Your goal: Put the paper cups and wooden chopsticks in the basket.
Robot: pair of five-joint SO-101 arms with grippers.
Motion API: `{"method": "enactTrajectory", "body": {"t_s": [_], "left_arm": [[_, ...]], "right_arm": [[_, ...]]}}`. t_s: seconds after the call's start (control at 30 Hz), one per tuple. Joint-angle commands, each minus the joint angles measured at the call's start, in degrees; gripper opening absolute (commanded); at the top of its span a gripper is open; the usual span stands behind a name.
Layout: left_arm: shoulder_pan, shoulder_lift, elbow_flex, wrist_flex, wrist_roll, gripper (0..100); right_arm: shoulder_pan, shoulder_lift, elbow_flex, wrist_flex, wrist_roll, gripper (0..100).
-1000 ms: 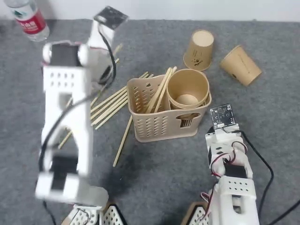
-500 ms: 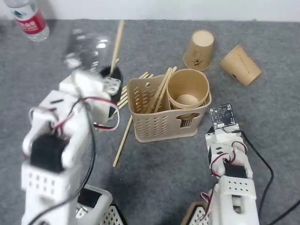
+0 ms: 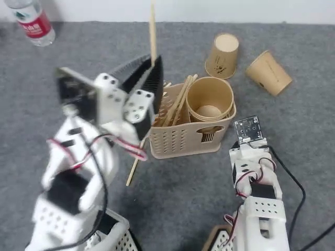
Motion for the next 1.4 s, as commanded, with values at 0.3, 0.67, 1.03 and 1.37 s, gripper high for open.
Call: {"method": "enactTrajectory", "body": {"t_s": [0.3,0.67,1.03,1.37], "left_arm": [[4.1,-0.3,23.7,-29.6,-5.5,2],[-5.7,-10.1,22.8,-8.7,-5.4,12],[-36.6,-2.8,17.5,9.2,-20.0,12],[-38.9,36.3,-7.8,30.3,-44.4,12]], "right_arm": [[-0.1,-0.8,-0.3,-1.3,0.7,1.5],[0.0,-0.8,-0.3,-1.3,0.7,1.5],[0.0,-0.8,-0.3,-1.3,0.7,1.5],[0.0,-0.8,-0.3,-1.2,0.7,1.5]]}}
